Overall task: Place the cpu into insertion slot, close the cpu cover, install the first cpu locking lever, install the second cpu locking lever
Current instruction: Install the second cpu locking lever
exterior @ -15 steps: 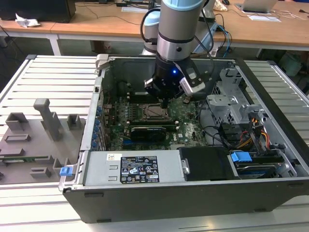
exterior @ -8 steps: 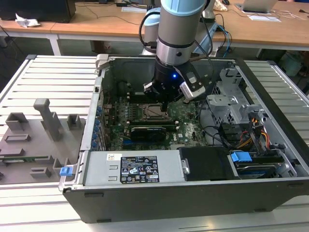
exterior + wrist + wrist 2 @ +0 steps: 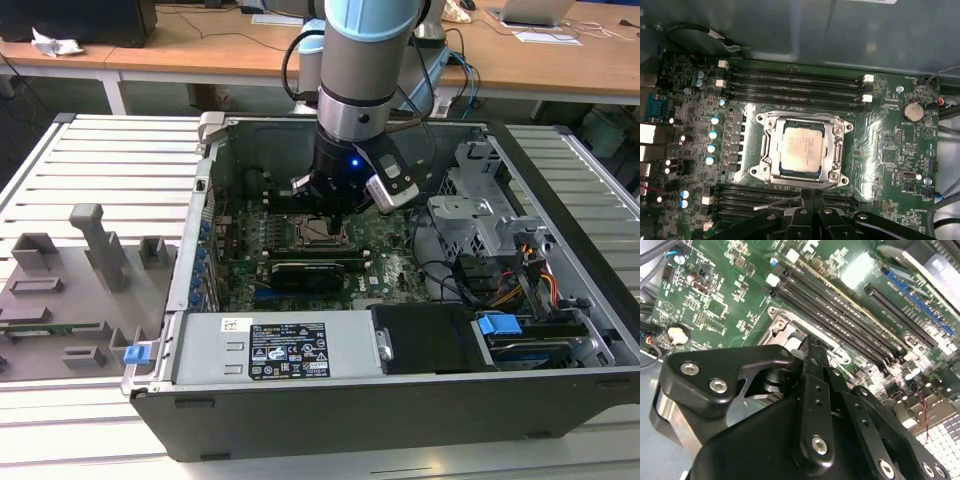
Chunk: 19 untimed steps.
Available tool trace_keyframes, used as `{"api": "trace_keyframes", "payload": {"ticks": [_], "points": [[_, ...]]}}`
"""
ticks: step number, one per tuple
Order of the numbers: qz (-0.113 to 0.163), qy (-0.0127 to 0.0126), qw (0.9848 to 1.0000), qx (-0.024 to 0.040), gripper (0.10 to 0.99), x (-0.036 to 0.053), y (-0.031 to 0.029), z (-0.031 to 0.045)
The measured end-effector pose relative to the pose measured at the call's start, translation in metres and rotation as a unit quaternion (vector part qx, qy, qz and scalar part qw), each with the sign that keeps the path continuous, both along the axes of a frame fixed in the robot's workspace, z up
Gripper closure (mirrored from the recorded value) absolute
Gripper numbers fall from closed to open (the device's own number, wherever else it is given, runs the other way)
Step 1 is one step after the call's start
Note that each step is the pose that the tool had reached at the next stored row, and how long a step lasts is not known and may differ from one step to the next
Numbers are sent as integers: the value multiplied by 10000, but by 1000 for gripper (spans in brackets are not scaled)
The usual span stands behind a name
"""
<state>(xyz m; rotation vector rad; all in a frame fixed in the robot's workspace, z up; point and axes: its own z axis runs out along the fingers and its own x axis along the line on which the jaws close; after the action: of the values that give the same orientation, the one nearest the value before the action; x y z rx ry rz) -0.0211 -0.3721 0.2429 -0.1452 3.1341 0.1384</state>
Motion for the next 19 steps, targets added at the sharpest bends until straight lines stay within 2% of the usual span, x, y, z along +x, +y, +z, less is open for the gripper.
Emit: {"api": "trace_keyframes", "payload": {"ticks": [3,5,11,15,17,19], "points": [[-1,0,10000,44,980,-9,-75,-1],[-1,0,9999,156,980,-46,-99,-16],[-1,0,9998,175,980,-247,-101,-50],[-1,1,9998,187,980,-292,-101,-89],[-1,1,9998,189,980,-310,-101,-162],[0,1,9996,278,980,-337,-113,-194]]}}
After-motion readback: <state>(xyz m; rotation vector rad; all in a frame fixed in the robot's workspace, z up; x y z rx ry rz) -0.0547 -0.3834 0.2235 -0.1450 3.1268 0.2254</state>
